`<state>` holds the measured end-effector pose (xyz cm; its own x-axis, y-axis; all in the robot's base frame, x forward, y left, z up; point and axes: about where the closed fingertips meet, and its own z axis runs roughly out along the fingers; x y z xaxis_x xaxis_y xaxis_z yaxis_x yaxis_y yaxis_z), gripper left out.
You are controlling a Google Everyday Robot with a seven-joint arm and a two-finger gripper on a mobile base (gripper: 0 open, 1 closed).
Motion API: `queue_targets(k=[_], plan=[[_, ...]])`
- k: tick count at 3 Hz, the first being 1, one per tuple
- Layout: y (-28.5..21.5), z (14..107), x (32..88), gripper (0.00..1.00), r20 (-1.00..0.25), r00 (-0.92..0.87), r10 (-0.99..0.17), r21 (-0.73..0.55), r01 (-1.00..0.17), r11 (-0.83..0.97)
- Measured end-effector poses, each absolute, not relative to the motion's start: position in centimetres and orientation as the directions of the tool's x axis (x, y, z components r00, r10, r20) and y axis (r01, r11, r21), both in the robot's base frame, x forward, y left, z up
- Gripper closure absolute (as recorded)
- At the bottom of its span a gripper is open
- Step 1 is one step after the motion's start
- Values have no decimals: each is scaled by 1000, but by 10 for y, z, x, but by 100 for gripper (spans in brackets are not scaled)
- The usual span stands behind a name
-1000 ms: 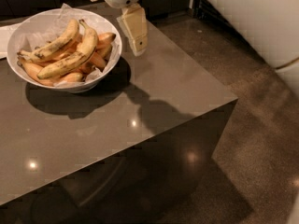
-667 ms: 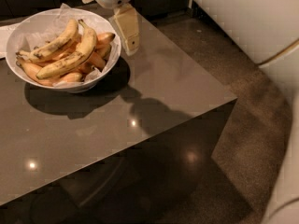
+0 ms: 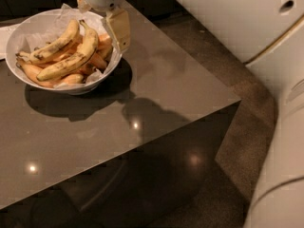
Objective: Pick banana from white bowl
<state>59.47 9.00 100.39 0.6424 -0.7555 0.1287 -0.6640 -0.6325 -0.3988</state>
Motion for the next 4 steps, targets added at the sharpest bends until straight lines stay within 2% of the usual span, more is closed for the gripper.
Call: queue_targets(k=[1,3,4], plan=[[99,997,596,27,136,664,-735,-390,-646,-656],[116,984,601,31,153,715,-683,-363,-602,-711],[120,977,607,37,158,732,-663,-349,-587,-731]])
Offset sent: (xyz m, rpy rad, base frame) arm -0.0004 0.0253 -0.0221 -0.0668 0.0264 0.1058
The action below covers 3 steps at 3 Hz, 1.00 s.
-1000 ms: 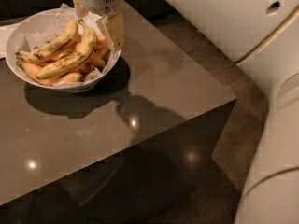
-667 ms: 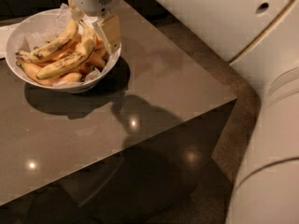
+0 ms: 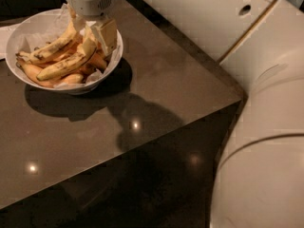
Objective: Pick banana from white bowl
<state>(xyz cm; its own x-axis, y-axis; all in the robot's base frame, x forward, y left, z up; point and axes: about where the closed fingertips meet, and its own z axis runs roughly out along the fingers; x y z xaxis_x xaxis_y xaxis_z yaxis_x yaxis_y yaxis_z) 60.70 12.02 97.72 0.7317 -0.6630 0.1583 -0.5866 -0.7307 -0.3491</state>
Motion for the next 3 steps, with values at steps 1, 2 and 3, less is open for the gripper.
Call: queue_targets(k=[1,2,3], plan=[[119,970,614,36,157,735,-660,-334,-589,-736],[120,965,619,37,157,742,-652,-319,-587,-744],[126,962,622,38,159,755,-636,-308,-574,-759]])
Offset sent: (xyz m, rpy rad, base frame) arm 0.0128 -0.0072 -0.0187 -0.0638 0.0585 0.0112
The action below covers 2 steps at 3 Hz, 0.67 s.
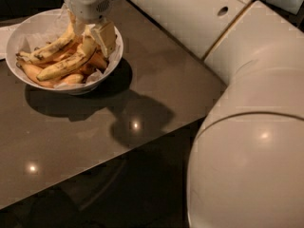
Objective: Pick banana from white bowl
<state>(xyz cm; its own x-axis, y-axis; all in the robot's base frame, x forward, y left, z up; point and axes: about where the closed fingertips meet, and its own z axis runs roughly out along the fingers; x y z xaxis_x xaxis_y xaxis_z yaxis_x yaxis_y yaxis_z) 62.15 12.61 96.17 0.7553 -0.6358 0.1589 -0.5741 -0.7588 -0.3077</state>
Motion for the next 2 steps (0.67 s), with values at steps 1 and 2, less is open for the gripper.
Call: queue_targets(k=[1,2], plan=[[137,965,622,38,173,776,-606,-307,-542,-782],[146,967,624,39,183,791,-584,-303,-520,-798]])
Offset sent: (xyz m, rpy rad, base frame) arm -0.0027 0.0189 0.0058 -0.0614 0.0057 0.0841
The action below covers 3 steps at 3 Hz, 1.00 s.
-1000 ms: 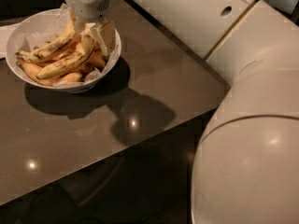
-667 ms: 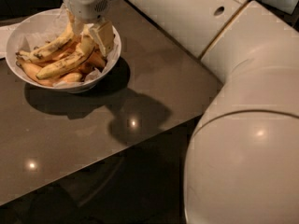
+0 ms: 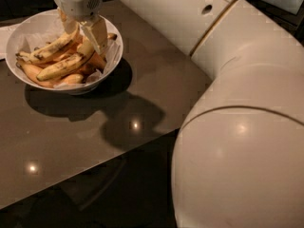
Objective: Pick banana from white bowl
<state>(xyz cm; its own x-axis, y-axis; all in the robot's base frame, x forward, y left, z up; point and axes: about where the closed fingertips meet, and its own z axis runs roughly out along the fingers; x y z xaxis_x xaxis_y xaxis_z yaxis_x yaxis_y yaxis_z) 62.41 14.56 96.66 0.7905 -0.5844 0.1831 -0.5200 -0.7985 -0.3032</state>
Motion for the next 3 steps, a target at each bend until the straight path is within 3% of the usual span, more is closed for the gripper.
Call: queue_targets(k=[3], plan=[[151,958,625,41,174,798,-577,-282,-521,-806]])
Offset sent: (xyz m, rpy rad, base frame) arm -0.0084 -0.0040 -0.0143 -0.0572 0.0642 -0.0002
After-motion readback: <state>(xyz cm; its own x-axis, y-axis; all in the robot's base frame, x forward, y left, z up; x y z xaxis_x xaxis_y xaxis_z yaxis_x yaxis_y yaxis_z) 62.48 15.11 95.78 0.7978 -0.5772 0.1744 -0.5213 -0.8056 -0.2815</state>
